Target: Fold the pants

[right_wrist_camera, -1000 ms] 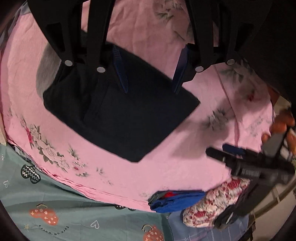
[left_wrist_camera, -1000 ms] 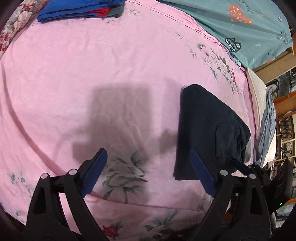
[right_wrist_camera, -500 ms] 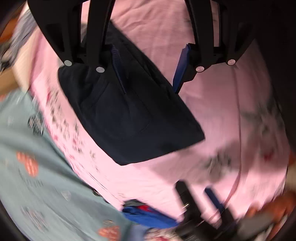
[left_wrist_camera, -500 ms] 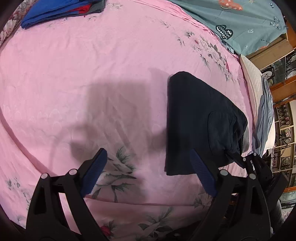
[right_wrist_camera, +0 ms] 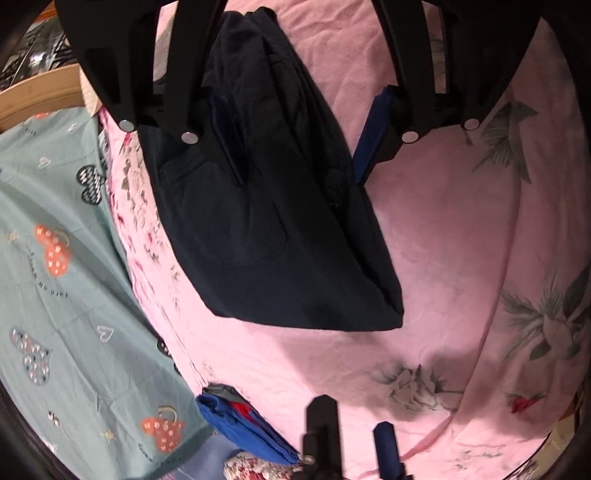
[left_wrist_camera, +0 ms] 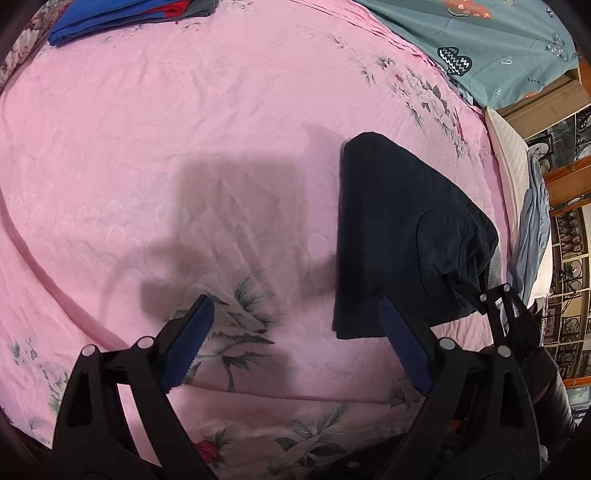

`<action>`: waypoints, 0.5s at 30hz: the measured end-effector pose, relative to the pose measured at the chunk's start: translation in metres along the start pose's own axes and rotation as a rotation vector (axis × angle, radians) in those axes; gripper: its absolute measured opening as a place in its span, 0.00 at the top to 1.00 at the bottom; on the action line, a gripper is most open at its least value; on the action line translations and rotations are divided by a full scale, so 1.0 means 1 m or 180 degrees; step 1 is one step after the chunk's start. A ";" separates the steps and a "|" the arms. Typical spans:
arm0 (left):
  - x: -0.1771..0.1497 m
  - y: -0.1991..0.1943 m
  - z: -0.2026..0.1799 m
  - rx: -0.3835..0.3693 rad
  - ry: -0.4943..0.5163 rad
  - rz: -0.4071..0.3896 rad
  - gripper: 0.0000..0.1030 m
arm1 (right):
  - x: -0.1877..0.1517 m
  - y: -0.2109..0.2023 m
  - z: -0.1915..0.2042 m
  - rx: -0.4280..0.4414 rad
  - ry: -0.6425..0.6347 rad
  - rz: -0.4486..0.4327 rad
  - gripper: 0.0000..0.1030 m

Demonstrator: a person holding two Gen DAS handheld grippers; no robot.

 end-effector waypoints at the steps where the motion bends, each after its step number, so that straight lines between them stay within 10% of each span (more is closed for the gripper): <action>1: 0.000 0.000 -0.001 -0.0021 -0.0003 0.0006 0.10 | 0.000 0.001 -0.003 -0.0036 0.0046 0.0006 0.56; 15: -0.011 0.023 -0.049 -0.1013 -0.0428 0.0552 0.06 | -0.004 -0.022 -0.040 0.0465 0.1212 -0.0352 0.71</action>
Point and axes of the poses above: each gripper's, at about its wrist camera, not at the fingertips, and y roughly the way its jaws point, z to its left, x to its top, the point moved 8 cm from there along y, roughly the way its jaws point, and after that the axes turned 6 degrees about x, right-handed, at the moved point
